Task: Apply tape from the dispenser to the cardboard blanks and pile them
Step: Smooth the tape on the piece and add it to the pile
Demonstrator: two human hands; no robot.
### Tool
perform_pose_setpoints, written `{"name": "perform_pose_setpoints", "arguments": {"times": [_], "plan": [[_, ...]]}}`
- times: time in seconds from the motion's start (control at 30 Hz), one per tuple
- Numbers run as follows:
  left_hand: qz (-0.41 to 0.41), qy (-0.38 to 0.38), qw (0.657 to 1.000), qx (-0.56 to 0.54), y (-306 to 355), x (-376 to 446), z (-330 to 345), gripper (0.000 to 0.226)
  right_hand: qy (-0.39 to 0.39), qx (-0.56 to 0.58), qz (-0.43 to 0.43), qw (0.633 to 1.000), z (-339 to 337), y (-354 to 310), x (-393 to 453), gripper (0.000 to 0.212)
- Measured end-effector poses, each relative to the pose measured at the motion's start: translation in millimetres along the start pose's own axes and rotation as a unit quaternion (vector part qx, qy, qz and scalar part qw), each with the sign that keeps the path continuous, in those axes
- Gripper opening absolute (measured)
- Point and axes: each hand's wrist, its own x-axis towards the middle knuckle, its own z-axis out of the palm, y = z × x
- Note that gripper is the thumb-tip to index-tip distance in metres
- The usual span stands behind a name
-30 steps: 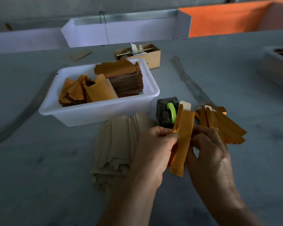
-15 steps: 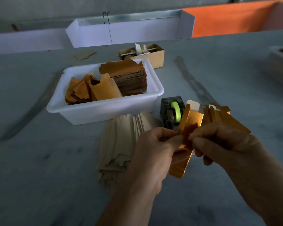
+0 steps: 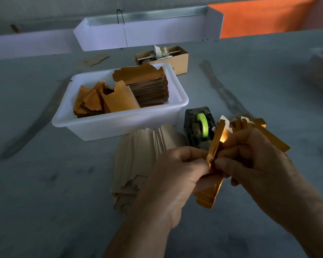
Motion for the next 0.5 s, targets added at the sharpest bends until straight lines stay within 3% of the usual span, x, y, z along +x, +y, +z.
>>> {"name": "perform_pose_setpoints", "arguments": {"times": [0.27, 0.5], "plan": [[0.023, -0.003, 1.0, 0.014, -2, -3, 1, 0.005, 0.029, -0.089, 0.002, 0.996, 5, -1, 1, 0.027], [0.086, 0.062, 0.993, 0.055, -10, -2, 8, 0.021, 0.07, -0.165, -0.004, 0.984, 13, -9, -3, 0.028]]}}
